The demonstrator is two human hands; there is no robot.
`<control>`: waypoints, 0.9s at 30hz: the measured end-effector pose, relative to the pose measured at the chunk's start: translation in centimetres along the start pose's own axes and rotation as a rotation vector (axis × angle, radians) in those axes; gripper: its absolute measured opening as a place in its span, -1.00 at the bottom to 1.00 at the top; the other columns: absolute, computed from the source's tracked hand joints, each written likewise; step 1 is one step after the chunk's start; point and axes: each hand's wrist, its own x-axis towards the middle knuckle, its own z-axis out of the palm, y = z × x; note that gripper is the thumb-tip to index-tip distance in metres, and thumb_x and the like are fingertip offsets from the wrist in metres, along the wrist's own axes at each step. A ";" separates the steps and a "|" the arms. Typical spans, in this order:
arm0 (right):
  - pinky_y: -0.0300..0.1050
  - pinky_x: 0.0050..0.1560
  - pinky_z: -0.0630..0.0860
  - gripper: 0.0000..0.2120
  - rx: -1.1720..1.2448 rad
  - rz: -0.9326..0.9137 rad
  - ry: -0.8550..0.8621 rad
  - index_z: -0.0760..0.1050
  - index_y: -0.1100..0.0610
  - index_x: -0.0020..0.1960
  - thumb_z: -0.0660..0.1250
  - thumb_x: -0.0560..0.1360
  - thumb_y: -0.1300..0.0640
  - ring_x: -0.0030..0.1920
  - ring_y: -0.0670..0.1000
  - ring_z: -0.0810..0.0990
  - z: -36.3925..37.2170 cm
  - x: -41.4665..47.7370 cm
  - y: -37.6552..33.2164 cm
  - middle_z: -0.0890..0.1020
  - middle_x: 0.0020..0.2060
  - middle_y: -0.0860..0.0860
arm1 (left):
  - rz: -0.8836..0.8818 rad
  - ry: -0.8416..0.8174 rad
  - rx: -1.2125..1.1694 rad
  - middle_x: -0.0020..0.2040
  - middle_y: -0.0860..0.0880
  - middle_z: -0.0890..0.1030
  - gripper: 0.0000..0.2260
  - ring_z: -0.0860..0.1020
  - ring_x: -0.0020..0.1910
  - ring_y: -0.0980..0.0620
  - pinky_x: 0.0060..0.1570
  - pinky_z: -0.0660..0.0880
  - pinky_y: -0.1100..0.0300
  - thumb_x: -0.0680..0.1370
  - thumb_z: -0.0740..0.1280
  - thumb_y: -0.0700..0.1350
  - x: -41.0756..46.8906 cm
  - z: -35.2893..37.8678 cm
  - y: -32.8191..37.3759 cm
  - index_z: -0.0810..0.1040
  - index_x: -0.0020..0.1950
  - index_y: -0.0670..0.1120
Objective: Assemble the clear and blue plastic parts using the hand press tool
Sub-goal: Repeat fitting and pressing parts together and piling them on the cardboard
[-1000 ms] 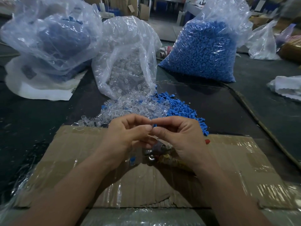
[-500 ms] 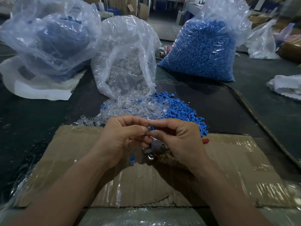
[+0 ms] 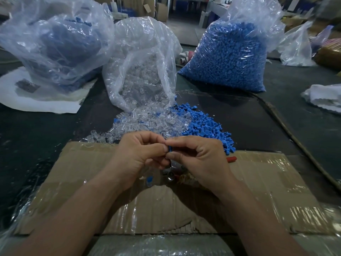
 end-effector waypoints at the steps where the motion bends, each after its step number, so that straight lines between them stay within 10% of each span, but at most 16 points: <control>1: -0.39 -0.07 0.51 -0.66 -0.018 0.030 -0.024 0.58 0.03 0.05 0.48 0.32 0.27 -0.10 -0.23 0.61 -0.2 0.0 -0.2 0.61 -0.15 -0.23 | -0.003 0.004 -0.008 -0.45 -0.16 0.57 -0.95 0.54 -0.54 0.03 -0.53 0.50 0.29 0.18 0.39 -0.28 0.0 0.0 0.0 0.58 -0.39 -0.17; 7: -0.47 -0.18 0.35 -0.68 -0.405 0.283 -0.208 0.48 -0.25 -0.05 0.49 0.25 -0.08 -0.07 -0.41 0.44 -3.7 0.5 -0.3 0.50 -0.15 -0.33 | 0.006 0.087 -0.065 -0.44 -0.15 0.58 -0.95 0.54 -0.53 0.05 -0.57 0.47 0.30 0.19 0.39 -0.28 0.1 -0.1 -0.1 0.60 -0.42 -0.14; 16: -0.17 -0.05 0.25 -0.24 -0.823 0.375 -0.679 0.29 -0.15 0.19 0.52 0.09 -0.26 0.02 -0.10 0.25 -4.4 -0.3 0.0 0.30 0.00 -0.18 | 0.018 0.121 -0.099 -0.44 -0.13 0.59 -0.93 0.55 -0.52 0.06 -0.55 0.46 0.30 0.20 0.40 -0.26 0.4 -0.3 -0.4 0.62 -0.43 -0.10; 27: -0.21 -0.30 0.35 -0.83 -0.772 0.371 -0.451 0.43 -0.04 -0.24 0.35 0.28 -0.09 -0.26 -0.13 0.40 -3.8 0.4 -0.4 0.44 -0.28 -0.12 | 0.041 0.131 -0.150 -0.41 -0.15 0.60 -0.92 0.58 -0.48 0.04 -0.50 0.51 0.28 0.24 0.36 -0.29 0.9 -0.7 -0.6 0.53 -0.29 -0.21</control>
